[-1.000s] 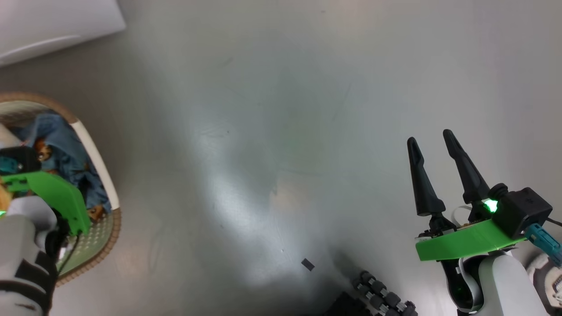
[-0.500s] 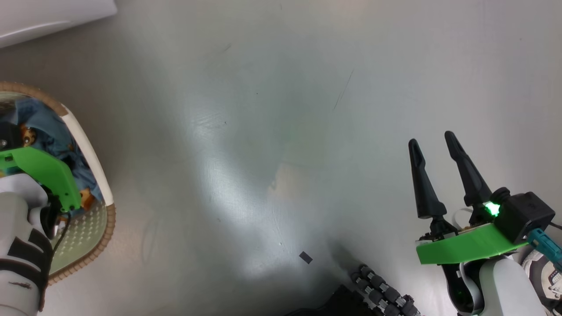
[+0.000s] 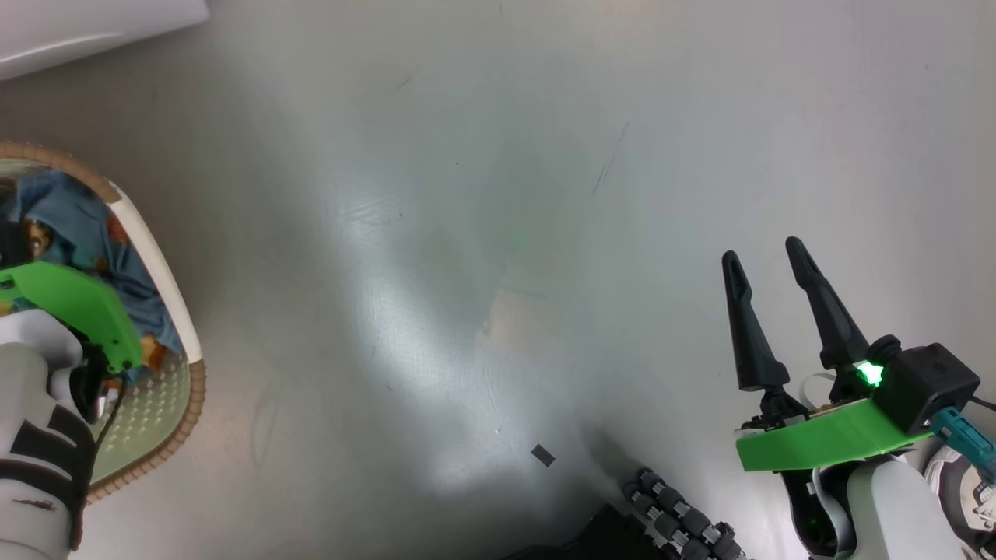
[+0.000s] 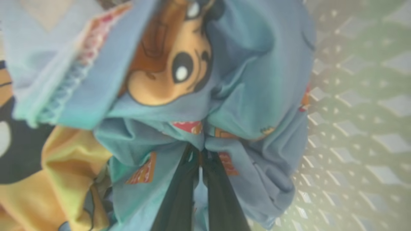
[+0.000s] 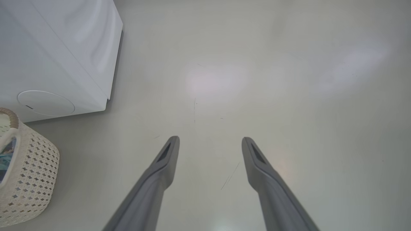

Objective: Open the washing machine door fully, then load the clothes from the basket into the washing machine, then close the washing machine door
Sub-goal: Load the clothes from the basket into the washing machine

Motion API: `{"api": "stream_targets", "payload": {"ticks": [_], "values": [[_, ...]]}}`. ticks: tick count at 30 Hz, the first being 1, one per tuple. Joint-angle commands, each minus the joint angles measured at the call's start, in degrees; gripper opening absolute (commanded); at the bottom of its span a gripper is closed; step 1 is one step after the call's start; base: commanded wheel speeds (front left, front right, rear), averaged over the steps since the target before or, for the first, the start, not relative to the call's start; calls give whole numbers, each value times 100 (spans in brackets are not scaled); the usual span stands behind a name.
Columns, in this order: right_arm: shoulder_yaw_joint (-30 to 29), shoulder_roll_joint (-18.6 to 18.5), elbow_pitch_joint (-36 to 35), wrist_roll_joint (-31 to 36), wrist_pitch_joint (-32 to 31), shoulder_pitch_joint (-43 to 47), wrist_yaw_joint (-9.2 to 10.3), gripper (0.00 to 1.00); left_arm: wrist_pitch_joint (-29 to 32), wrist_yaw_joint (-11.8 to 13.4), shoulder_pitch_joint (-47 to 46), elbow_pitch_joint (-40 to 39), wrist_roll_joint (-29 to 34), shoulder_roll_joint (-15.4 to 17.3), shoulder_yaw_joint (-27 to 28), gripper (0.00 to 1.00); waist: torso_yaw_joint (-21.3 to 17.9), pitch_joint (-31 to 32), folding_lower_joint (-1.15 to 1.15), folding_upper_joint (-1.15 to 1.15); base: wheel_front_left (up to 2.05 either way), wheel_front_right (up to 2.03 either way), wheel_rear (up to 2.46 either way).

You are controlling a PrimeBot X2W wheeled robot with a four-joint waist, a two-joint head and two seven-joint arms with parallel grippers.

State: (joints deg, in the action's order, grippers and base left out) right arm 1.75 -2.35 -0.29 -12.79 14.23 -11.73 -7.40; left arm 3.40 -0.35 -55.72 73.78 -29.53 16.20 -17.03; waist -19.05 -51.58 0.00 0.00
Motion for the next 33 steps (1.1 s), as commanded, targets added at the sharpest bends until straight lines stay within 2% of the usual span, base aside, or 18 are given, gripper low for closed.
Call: {"api": "stream_targets", "payload": {"ticks": [1,10,18,33], "values": [[127,-53,-66,-59,45,149,-9,100,-90,-9,145,-12,-42,210,127,0,0,14,0,0,0,0,0],[301,-53,218,-65,66,-283,-9,100,-508,-159,592,3,-258,149,235,0,47,422,0,0,0,0,0],[304,-53,378,88,71,-377,-9,100,-896,-308,1025,8,-407,-120,277,0,382,1052,0,0,0,0,0],[244,-53,521,366,-169,-197,-9,100,-1791,-474,1948,-156,-534,-564,297,0,1267,2510,0,0,0,0,0]]}}
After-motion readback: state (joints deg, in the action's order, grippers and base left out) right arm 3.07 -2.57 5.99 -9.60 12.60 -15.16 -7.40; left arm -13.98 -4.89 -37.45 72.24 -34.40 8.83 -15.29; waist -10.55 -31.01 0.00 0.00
